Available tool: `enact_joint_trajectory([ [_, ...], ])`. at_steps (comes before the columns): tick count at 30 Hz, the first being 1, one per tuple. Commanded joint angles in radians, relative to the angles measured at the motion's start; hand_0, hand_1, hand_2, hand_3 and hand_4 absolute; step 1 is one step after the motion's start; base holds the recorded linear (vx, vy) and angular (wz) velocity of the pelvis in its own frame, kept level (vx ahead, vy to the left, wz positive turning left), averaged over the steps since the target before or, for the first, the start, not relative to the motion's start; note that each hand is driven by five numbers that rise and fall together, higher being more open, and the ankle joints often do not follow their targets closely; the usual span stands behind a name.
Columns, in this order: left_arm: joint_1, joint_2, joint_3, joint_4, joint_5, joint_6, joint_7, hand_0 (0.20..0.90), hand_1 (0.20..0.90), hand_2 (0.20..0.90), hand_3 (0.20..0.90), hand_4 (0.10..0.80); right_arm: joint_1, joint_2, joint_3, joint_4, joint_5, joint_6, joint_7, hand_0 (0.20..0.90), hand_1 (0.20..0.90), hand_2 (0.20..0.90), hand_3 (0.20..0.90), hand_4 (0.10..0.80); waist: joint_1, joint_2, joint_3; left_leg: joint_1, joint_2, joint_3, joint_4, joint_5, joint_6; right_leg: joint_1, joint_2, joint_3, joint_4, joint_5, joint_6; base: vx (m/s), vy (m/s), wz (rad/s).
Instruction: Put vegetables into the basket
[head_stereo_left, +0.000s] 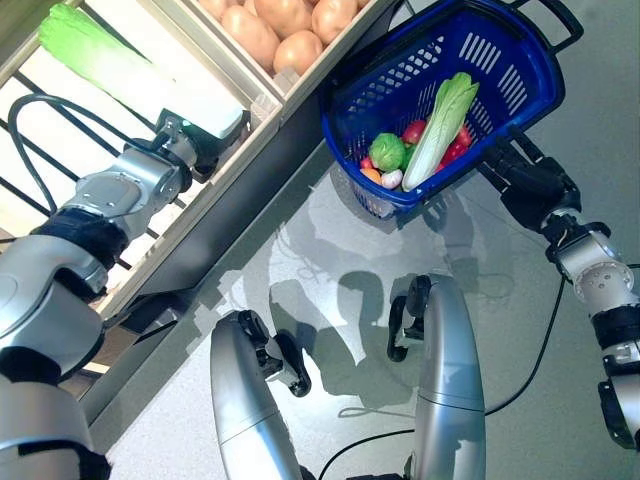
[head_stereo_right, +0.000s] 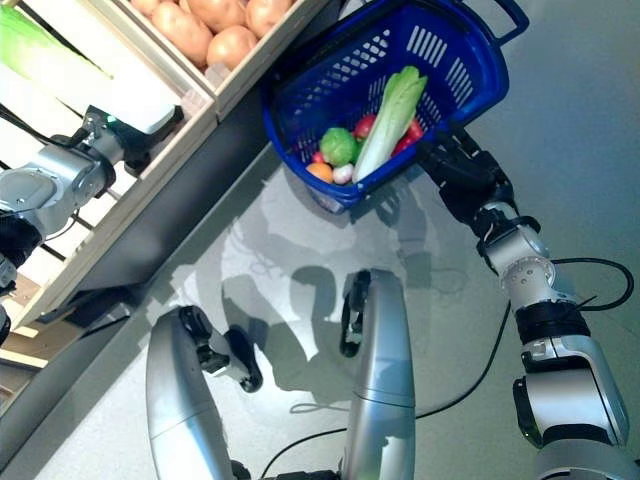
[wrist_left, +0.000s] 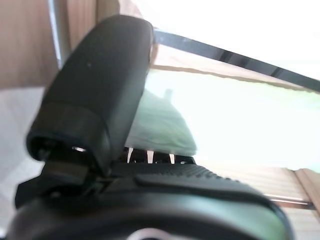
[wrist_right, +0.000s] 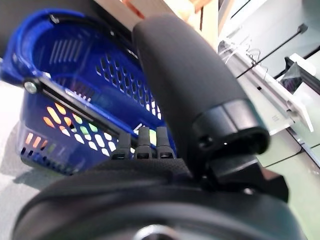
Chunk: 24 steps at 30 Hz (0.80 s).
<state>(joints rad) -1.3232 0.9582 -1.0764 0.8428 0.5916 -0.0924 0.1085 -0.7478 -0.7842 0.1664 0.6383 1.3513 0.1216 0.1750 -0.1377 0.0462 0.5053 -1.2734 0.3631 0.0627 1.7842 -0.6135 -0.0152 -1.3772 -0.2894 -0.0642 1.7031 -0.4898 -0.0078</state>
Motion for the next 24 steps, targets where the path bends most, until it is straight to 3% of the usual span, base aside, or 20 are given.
enact_joint_trajectory([
  [1, 0.022, 0.089, 0.071, 0.210, -0.005, 0.194, -0.044, 0.300, 0.300, 0.300, 0.300, 0.400, 0.005, 0.062, -0.128, -0.097, 0.029, -0.095, 0.020, 0.900, 0.900, 0.900, 0.900, 0.800, 0.000, -0.054, -0.054, -0.043, 0.005, -0.096, -0.120, 0.063, -0.074, 0.037, -0.111, 0.081, -0.014, 0.025, 0.106, 0.065, 0.022, 0.02],
  [19, 0.186, 0.148, 0.171, 0.188, 0.063, 0.041, 0.054, 0.300, 0.300, 0.300, 0.300, 0.400, 0.113, 0.139, -0.145, -0.191, 0.020, -0.057, 0.011, 0.900, 0.900, 0.900, 0.900, 0.800, 0.017, -0.050, -0.166, 0.202, 0.020, -0.033, -0.315, 0.128, -0.065, 0.296, -0.117, 0.014, -0.213, 0.068, 0.110, 0.063, -0.002, 0.05],
  [23, 0.199, 0.142, 0.193, 0.171, -0.039, -0.016, 0.169, 0.300, 0.300, 0.300, 0.300, 0.400, 0.096, 0.154, -0.109, -0.174, -0.038, -0.060, 0.036, 0.900, 0.900, 0.900, 0.900, 0.800, 0.022, -0.045, -0.195, 0.282, 0.005, -0.004, -0.407, 0.157, -0.072, 0.382, -0.099, -0.008, -0.313, 0.087, 0.115, -0.013, 0.001, 0.02],
  [24, 0.206, 0.134, 0.231, 0.136, -0.145, -0.066, 0.223, 0.300, 0.300, 0.300, 0.300, 0.400, 0.095, 0.155, -0.087, -0.184, -0.092, -0.077, 0.052, 0.900, 0.900, 0.900, 0.900, 0.800, 0.026, -0.045, -0.210, 0.321, -0.005, 0.010, -0.460, 0.178, -0.075, 0.424, -0.087, -0.018, -0.369, 0.097, 0.115, -0.045, 0.002, 0.07],
])
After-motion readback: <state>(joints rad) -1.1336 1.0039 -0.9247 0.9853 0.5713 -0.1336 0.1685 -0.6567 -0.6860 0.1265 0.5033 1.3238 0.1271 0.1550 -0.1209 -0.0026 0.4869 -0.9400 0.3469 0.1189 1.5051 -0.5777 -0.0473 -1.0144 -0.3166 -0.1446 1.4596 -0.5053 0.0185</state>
